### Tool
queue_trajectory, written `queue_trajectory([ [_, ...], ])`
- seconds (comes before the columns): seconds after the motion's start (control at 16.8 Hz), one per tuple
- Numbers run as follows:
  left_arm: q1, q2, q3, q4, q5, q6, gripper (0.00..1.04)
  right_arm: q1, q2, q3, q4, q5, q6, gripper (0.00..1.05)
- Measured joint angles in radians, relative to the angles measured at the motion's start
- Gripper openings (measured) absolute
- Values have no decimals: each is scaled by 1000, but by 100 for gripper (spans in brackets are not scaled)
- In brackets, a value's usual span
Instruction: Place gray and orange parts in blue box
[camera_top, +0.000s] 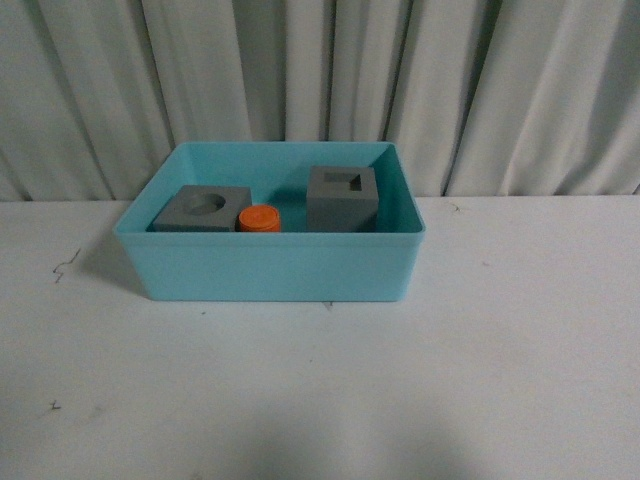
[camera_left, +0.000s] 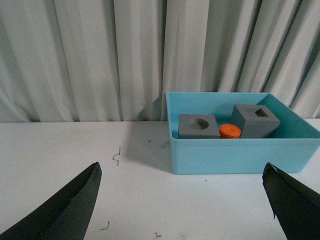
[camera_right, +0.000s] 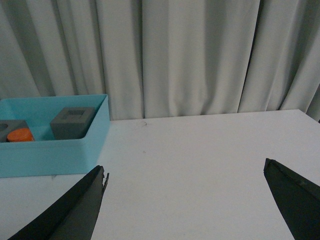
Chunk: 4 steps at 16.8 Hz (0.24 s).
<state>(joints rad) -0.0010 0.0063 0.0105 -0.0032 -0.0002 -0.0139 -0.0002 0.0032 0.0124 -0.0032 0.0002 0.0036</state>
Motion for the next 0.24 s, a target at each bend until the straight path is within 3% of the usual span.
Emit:
queue_trajectory([
  [0.24, 0, 0, 0, 0, 0, 0, 98, 0, 0, 0, 0, 0, 0, 98],
])
